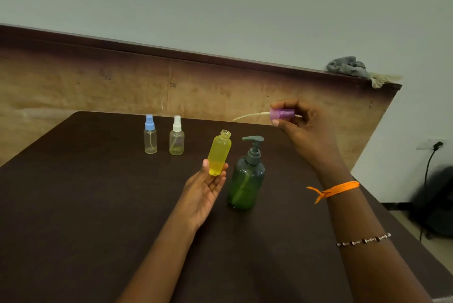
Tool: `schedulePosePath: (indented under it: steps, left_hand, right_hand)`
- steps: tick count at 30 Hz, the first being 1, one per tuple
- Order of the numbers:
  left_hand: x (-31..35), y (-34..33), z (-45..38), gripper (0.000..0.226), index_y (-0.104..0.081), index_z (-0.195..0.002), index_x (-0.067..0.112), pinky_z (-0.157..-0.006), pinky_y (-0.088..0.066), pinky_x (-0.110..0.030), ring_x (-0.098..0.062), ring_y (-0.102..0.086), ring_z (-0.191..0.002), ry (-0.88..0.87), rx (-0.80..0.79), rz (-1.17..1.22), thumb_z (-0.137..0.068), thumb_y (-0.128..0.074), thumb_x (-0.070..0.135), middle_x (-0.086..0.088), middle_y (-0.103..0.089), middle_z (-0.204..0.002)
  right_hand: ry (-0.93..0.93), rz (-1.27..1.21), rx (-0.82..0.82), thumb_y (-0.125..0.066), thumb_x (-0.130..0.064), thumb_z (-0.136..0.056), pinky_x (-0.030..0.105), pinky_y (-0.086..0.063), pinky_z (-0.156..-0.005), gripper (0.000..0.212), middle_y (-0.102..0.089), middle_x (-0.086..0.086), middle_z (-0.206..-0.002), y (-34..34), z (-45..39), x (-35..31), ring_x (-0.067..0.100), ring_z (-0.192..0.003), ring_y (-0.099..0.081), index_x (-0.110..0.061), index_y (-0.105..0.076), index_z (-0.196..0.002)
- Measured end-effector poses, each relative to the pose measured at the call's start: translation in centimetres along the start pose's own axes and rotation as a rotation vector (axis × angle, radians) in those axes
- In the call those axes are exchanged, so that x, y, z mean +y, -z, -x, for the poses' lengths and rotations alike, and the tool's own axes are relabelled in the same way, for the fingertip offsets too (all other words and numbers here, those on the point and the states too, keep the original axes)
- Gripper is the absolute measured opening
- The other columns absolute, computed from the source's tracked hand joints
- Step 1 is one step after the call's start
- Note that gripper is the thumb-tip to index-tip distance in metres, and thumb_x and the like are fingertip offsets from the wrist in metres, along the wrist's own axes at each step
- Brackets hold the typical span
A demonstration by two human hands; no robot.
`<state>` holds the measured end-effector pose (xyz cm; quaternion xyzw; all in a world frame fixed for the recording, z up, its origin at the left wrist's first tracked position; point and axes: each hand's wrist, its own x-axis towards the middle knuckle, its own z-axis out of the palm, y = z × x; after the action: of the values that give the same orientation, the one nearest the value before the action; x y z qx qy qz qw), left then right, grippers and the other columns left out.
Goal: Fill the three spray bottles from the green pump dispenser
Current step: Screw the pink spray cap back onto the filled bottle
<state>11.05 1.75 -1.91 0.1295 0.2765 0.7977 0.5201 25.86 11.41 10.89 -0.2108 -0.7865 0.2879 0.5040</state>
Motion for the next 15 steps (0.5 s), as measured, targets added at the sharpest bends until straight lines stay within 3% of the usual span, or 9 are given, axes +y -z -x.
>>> schedulePosePath:
  steps: [7,10,15]
  left_hand:
    - [0.2,-0.2,0.2,0.027,-0.061,-0.099,0.003,-0.07,-0.056,-0.02,-0.01,-0.069,-0.072,-0.005,0.01,0.01,-0.095,-0.045,0.025,-0.01,-0.073,-0.083]
    - [0.2,-0.2,0.2,0.027,-0.061,-0.098,0.003,-0.069,-0.056,-0.019,-0.01,-0.069,-0.071,-0.007,0.005,0.004,-0.095,-0.045,0.025,-0.01,-0.073,-0.082]
    - [0.3,-0.2,0.3,0.027,-0.061,-0.098,0.002,-0.068,-0.057,-0.019,-0.011,-0.069,-0.072,-0.008,0.006,0.011,-0.094,-0.046,0.024,-0.011,-0.073,-0.083]
  right_hand:
    - [0.105,0.155,-0.176,-0.067,0.013,-0.073,0.012,-0.048,-0.074,0.039,-0.065,-0.01,-0.091,-0.4,-0.7,-0.8,0.006,-0.085,-0.062,-0.023,-0.065,-0.088]
    - [0.113,0.219,-0.273,-0.066,0.014,-0.073,0.018,-0.051,-0.074,0.035,-0.065,-0.008,-0.09,-0.9,-1.3,-1.2,0.011,-0.085,-0.061,-0.017,-0.068,-0.089]
    - [0.187,0.355,-0.4,-0.065,0.013,-0.075,0.018,-0.05,-0.075,0.03,-0.063,-0.005,-0.089,-1.8,-2.8,-2.3,0.006,-0.081,-0.059,-0.009,-0.07,-0.093]
